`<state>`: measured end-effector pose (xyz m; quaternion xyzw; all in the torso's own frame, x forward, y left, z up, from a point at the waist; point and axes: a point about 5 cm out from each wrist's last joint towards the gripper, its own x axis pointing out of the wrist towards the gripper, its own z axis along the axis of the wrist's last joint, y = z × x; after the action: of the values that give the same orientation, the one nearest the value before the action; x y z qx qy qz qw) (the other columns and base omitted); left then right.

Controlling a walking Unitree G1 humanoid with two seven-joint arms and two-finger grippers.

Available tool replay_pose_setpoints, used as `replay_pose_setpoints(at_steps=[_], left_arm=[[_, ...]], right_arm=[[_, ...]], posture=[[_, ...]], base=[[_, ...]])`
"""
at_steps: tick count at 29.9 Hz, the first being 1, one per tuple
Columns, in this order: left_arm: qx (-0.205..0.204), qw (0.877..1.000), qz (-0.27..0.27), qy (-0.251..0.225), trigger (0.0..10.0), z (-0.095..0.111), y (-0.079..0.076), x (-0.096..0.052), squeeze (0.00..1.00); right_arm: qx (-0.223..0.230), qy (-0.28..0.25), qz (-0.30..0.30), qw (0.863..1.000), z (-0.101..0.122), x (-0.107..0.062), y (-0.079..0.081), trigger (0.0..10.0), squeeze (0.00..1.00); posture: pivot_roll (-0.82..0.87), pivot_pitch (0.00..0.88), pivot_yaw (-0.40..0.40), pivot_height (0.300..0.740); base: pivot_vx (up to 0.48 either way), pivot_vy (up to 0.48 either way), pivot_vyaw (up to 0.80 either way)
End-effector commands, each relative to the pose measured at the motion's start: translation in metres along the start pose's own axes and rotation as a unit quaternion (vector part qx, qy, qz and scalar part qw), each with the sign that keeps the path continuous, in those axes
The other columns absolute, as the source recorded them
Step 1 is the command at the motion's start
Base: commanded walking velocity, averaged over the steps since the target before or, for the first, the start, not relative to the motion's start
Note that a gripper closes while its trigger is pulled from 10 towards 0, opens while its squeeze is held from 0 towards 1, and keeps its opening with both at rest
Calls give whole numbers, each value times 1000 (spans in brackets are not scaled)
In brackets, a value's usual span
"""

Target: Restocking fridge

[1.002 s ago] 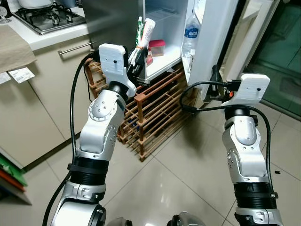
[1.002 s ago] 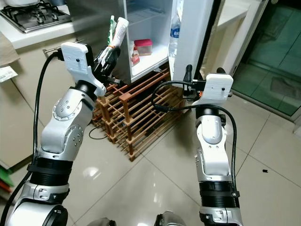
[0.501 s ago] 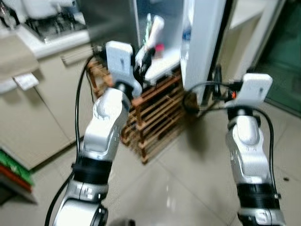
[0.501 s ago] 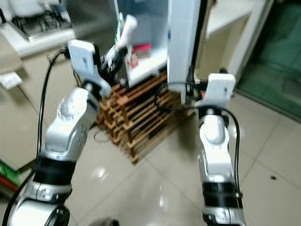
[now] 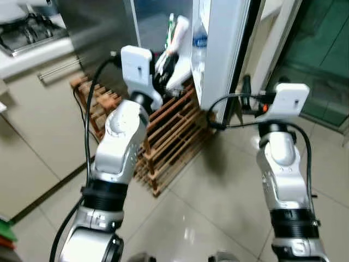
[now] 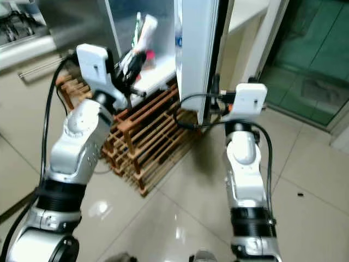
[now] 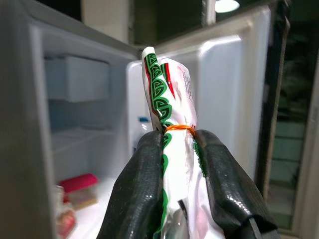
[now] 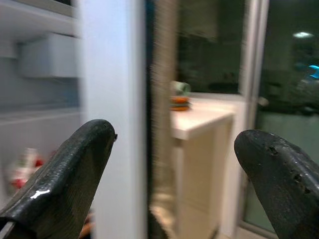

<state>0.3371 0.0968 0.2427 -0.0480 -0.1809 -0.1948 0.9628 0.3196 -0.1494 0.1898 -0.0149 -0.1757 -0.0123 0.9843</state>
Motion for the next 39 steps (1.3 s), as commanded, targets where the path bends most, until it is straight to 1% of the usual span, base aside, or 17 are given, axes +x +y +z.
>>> replay_pose_setpoints(at_steps=[1, 9, 15, 21, 23, 24, 26, 31, 33, 34, 37, 39], left_arm=[[-1, 1000, -3, -1, 10000, 2, 1, 2, 0], [-6, 1000, -14, -8, 10000, 2, -4, 3, 0], [-7, 1000, -4, -5, 10000, 1, -2, 1, 0], [-4, 1000, 4, -5, 10000, 1, -1, -1, 0], [-4, 1000, 4, -4, 10000, 1, -1, -1, 0], [-5, 1000, 4, -4, 10000, 1, 0, -1, 0], [-5, 1000, 4, -4, 10000, 1, 0, -1, 0], [-5, 1000, 4, -5, 10000, 1, -1, -2, 0], [-3, 1000, 1, -2, 10000, 0, -1, -2, 0], [-1, 1000, 0, 0, 10000, 0, -2, -2, 0], [1, 1000, -2, -1, 10000, 1, -1, -3, 0], [5, 1000, -1, -3, 10000, 3, 0, -3, 0]], right_arm=[[1, -7, 1, 1000, 2, 2, 0, 10000, 0], [0, -11, 2, 1000, 2, 1, 0, 10000, 0], [-3, -10, 7, 1000, 2, 0, 1, 10000, 0], [-4, -14, 20, 1000, 3, 0, 6, 10000, 0], [-6, -17, 29, 999, 5, 0, 9, 10000, 0], [-7, -22, 41, 999, 7, 0, 13, 10000, 0], [-8, -25, 45, 999, 7, 0, 14, 10000, 0], [-4, -42, 66, 997, 17, 1, 20, 10000, 0], [0, -43, 81, 996, 23, 6, 23, 10000, 0], [7, -36, 80, 996, 22, 12, 21, 10000, 0], [7, -32, 78, 996, 22, 20, 19, 10000, 0], [7, -18, 69, 997, 18, 31, 14, 10000, 0]], posture=[[-111, 0, 44, 711], [-117, 0, 44, 711], [-115, 0, 38, 711], [-111, 0, 35, 711], [-111, 0, 35, 711], [-111, 0, 35, 711], [-111, 0, 35, 711], [-108, 0, 33, 711], [-105, 0, 37, 711], [-105, 0, 37, 711], [-92, 0, 42, 711], [-86, 0, 43, 711]], base=[[458, 0, 0], [346, 298, 0], [289, 344, 0], [0, 0, 0], [0, 0, 0], [0, 0, 0], [0, 0, 0], [0, 0, 0], [0, 0, 0], [0, 0, 0], [0, 0, 0], [0, 0, 0]])
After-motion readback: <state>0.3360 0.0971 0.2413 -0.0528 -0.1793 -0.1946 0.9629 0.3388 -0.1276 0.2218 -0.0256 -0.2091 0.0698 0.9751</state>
